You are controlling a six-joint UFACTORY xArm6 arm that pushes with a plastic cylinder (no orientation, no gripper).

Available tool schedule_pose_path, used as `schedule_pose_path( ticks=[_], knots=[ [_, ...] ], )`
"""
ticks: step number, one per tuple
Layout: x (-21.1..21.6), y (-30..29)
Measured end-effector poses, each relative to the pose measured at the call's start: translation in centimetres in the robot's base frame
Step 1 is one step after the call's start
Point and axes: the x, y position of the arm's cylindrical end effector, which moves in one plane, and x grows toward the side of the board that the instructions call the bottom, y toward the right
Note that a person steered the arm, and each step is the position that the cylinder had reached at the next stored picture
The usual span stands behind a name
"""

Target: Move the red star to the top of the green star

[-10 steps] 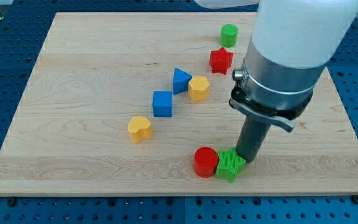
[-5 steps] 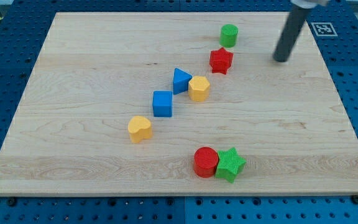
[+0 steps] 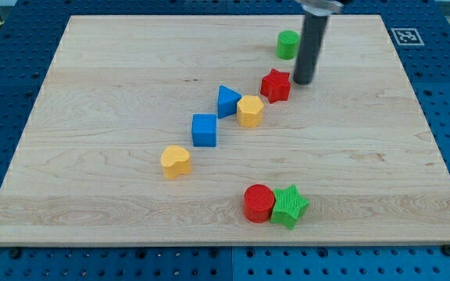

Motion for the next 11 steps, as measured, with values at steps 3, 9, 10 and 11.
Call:
schedule_pose_path(
  ticks=[3, 9, 10, 11],
  knots=[
    [-4.6, -9.4],
    [2.1, 4.1],
    [5.2, 8.4],
    [9.7, 7.8]
  ],
)
